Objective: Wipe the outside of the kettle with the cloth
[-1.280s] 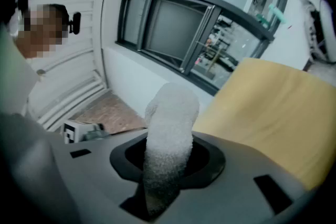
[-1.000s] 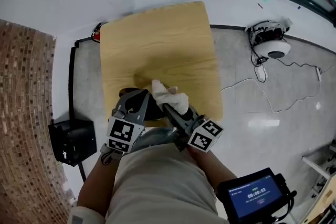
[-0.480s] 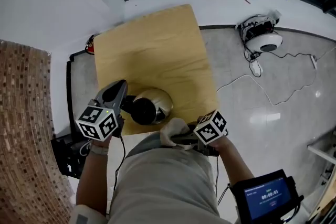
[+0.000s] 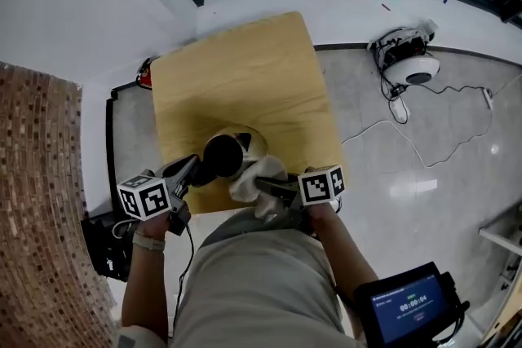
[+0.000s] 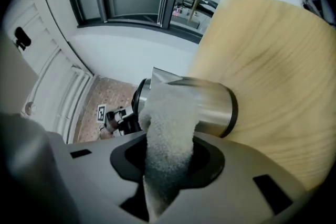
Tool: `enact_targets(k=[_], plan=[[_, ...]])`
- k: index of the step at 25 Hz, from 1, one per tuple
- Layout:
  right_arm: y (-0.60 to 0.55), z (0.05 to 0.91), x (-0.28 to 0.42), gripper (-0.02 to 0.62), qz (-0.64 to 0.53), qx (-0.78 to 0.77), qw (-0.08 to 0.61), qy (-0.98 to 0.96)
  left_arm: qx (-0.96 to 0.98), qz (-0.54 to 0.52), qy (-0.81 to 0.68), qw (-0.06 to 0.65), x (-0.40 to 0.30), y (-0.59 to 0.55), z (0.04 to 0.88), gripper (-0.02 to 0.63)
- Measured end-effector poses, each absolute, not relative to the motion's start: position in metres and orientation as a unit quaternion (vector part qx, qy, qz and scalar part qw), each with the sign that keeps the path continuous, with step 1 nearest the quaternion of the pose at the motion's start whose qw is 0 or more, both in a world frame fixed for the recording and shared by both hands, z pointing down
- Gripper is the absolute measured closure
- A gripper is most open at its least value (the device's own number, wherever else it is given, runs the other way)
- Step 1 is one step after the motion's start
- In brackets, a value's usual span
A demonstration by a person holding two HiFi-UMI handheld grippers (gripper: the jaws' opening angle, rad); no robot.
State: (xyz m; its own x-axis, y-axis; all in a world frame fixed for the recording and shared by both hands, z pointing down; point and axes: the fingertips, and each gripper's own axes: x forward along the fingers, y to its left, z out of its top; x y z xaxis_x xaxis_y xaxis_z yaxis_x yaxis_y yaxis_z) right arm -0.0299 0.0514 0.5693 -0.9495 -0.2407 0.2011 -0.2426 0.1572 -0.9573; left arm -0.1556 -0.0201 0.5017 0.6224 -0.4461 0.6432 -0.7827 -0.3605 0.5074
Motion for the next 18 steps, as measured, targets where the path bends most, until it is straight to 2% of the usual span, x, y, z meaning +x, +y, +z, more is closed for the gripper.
enact_targets(k=[2,6,8,10,13,16,18], plan=[[0.024,0.556,-0.009,0.468,0.601,0.206,-0.039,-0.771,0.809,0.164,-0.408,0.391,-0.157,-0.020,0.482,0.618],[-0.057,0.507,0.035,0.468,0.514,0.320,-0.211,-0.767,0.851,0.116,-0.431,0.276,-0.125,-0.061,0.437,0.618],[-0.072,0.512,0.017,0.468,0.508,0.317,-0.208,-0.773,0.866,0.162,-0.425,0.211,-0.102,-0.074,0.445,0.618],[-0.072,0.549,-0.001,0.468,0.540,0.331,-0.158,-0.757,0.870,0.203,-0.423,0.149,-0.088,-0.075,0.457,0.618],[-0.068,0.596,-0.005,0.468,0.607,0.358,-0.130,-0.698,0.868,0.230,-0.430,0.096,-0.084,-0.072,0.462,0.620],[-0.046,0.519,-0.018,0.469,0.526,0.305,-0.159,-0.777,0.872,0.216,-0.422,0.119,-0.086,-0.073,0.463,0.620],[-0.027,0.509,-0.025,0.469,0.513,0.295,-0.169,-0.788,0.874,0.198,-0.414,0.160,-0.092,-0.075,0.465,0.620]])
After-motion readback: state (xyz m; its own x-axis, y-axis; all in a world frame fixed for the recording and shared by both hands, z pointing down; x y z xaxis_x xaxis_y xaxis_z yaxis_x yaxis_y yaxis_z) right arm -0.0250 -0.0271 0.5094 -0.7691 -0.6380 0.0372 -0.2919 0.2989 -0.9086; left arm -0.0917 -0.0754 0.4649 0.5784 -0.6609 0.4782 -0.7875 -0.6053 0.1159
